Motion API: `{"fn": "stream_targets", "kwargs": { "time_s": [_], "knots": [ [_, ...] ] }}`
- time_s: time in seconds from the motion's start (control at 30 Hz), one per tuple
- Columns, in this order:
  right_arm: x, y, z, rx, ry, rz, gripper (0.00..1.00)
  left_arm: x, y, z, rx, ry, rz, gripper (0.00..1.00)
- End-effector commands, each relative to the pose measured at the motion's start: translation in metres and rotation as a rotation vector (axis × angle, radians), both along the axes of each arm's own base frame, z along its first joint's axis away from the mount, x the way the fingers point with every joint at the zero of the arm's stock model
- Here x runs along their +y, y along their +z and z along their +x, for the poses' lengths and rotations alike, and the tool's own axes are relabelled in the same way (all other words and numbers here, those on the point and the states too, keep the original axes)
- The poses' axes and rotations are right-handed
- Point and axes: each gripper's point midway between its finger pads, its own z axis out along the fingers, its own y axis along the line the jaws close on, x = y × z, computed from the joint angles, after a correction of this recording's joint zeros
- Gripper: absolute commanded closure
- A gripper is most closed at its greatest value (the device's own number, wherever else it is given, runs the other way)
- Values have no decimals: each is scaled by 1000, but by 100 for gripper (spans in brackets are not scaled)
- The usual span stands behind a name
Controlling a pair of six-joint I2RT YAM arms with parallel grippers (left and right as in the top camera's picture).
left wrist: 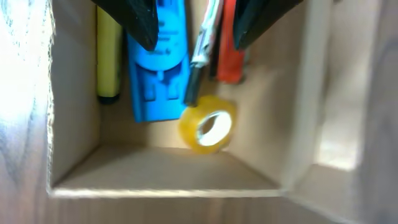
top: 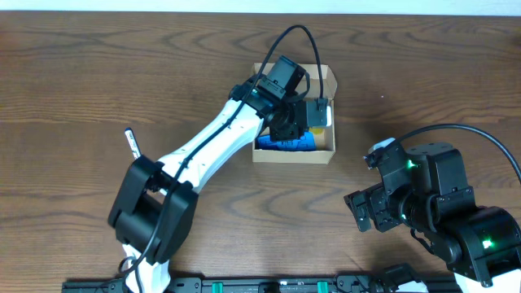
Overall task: Pack container
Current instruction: 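Release the marker in the box and move the left gripper away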
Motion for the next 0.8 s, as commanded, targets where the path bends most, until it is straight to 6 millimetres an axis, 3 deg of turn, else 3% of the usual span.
{"fn": "stream_targets", "kwargs": {
  "time_s": [0.0, 0.2, 0.27, 0.33, 0.57, 0.77],
  "knots": [
    [-1, -1, 0, 4, -4, 2, 1, 20, 73, 25, -114, 225, -76, 60],
    [-1, -1, 0, 4, -4, 2, 1, 84, 133, 41, -178, 577, -143, 58],
    [-1, -1, 0, 4, -4, 2, 1, 110, 146, 40, -168, 677, -157, 57],
    [-1, -1, 0, 4, -4, 2, 1, 148, 154, 38, -140, 826, -162, 57],
    [-1, -1, 0, 3, -4, 1, 1, 256, 137, 19, 25, 1223, -103, 59],
    [-1, -1, 0, 4, -4, 2, 1, 327, 117, -5, 162, 1487, -40, 58]
  ]
}}
